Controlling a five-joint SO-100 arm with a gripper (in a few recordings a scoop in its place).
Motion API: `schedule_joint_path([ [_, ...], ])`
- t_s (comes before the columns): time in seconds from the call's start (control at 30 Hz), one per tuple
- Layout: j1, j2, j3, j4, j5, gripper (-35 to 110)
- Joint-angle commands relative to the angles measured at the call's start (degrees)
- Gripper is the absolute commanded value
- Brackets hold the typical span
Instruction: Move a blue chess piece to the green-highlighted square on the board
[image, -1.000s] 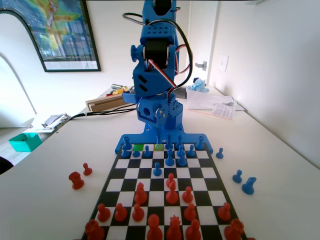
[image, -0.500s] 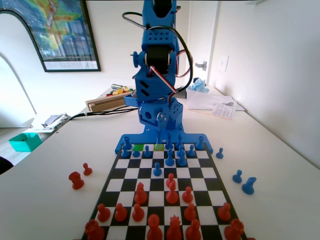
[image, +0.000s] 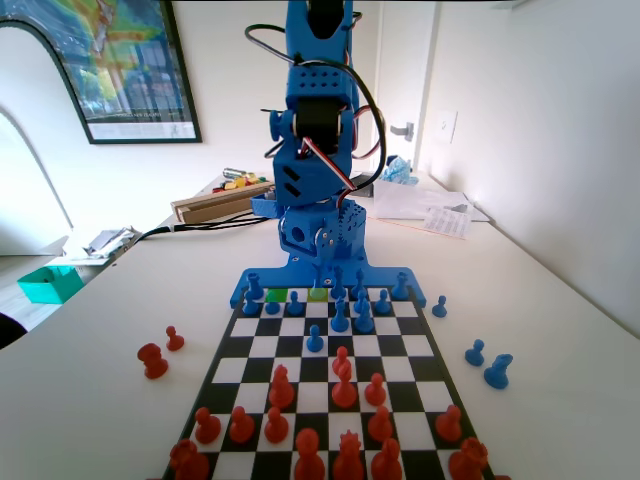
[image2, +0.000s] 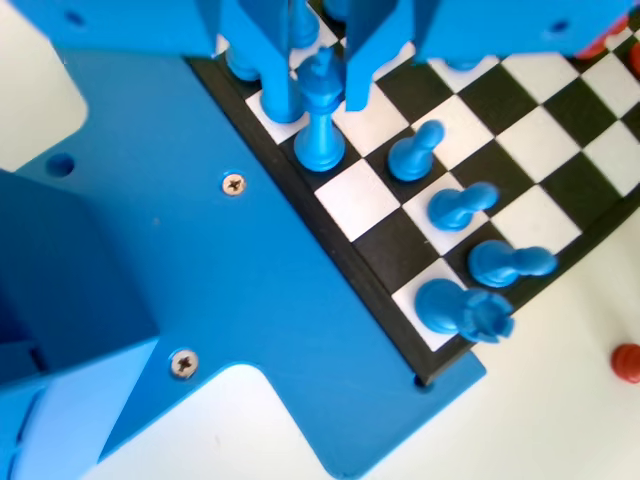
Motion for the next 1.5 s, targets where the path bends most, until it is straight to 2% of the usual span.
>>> schedule_joint_path([
  [0.0, 0.79, 0.44, 0.0, 0.26, -0.88, 8],
  [0.23, 1.41, 0.0, 0.0, -0.26, -1.85, 1],
  [0.47, 1.76, 0.0, 0.26, -0.44, -2.37, 1],
  [0.87, 4.22, 0.97, -8.96, 13.18, -3.25, 1],
  [1.13, 13.1, 3.43, -8.96, 15.82, -10.11, 1],
  [1.47, 22.24, 3.16, -12.04, 16.88, -12.3, 1],
])
